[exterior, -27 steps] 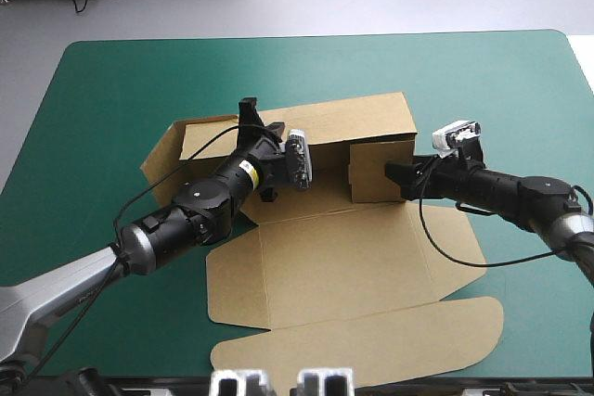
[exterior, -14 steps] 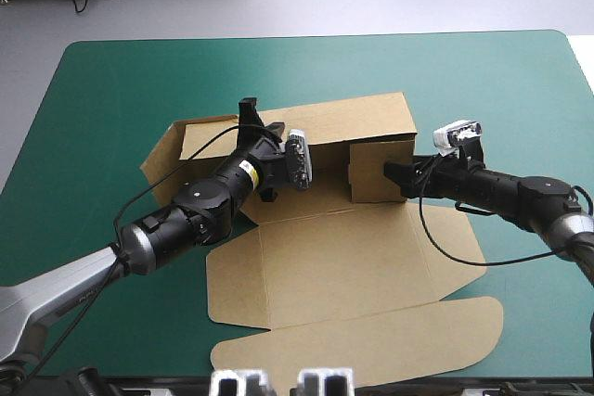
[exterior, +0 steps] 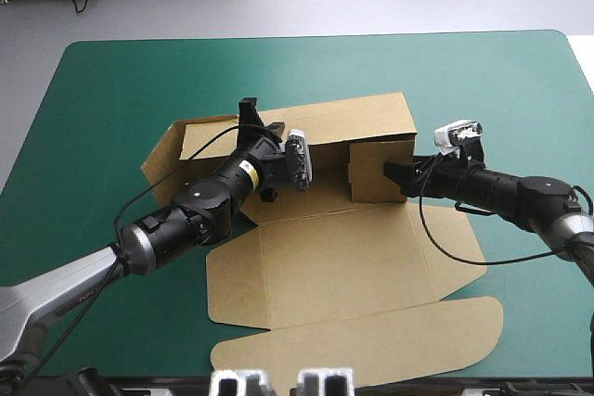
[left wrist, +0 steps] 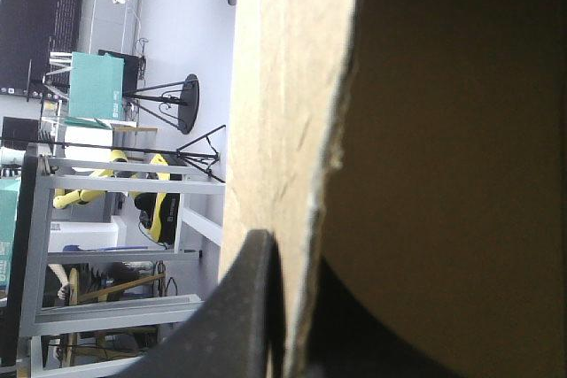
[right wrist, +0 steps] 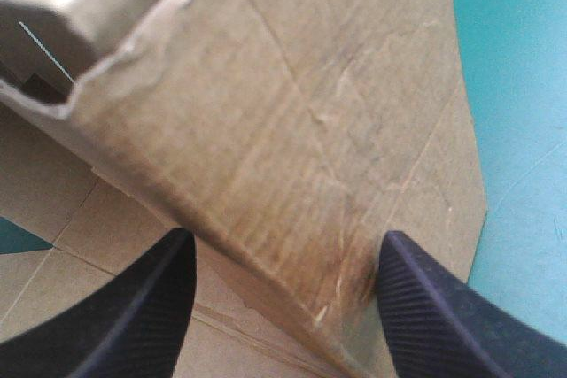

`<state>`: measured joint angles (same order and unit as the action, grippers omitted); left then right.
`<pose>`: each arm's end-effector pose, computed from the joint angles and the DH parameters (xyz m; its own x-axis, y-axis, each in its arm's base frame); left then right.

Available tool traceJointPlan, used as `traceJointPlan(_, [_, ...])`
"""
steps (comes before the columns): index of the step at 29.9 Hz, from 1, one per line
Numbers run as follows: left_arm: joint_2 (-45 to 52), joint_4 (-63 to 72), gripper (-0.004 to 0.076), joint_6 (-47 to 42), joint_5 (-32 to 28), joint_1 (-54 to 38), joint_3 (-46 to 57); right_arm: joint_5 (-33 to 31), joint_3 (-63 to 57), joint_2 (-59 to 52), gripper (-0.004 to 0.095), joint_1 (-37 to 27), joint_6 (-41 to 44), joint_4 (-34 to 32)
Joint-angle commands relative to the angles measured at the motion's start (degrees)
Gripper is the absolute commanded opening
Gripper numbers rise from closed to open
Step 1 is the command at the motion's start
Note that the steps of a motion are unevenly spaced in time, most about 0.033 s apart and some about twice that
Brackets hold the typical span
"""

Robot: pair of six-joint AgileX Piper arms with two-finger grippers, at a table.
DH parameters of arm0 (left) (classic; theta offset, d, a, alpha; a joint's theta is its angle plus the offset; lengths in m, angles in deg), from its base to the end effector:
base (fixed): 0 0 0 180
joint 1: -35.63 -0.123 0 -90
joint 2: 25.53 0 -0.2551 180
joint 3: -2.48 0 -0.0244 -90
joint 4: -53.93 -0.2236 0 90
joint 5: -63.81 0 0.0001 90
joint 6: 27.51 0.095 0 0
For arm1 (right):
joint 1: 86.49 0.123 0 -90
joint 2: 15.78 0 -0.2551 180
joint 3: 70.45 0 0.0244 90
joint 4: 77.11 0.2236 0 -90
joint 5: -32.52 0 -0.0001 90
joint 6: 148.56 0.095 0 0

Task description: Fold the box

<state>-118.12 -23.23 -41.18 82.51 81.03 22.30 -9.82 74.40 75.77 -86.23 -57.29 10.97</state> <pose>0.2376 -0.1985 0.2746 0.2829 0.9163 -0.2833 0.5003 0.1111 0.8587 0.2554 0.0652 0.2203 -0.6094 -0.0199 -0.7926 -0.5448 0.7368 0.4003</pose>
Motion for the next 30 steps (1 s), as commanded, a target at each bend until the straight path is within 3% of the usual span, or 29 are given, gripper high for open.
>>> traceJointPlan(1, [0.3,4.5,-0.0009,-1.8,-6.3,1.2,0.2,-2.0,1.7,-1.3,0.0554,0.4,-0.3,4.3])
traceJointPlan(18, [0.3,4.5,-0.0009,-1.5,-6.3,1.2,0.2,-2.4,1.7,-1.3,0.0535,0.4,1.9,4.2])
traceJointPlan(26, [0.3,4.5,-0.0009,-1.5,-10.3,1.2,0.2,1.1,1.7,-1.3,0.017,0.4,-4.4,4.4])
traceJointPlan(30, [0.3,4.5,-0.0009,-1.5,-12.8,1.2,0.2,1.4,1.7,-0.5,0.0113,0.4,-8.0,6.8])
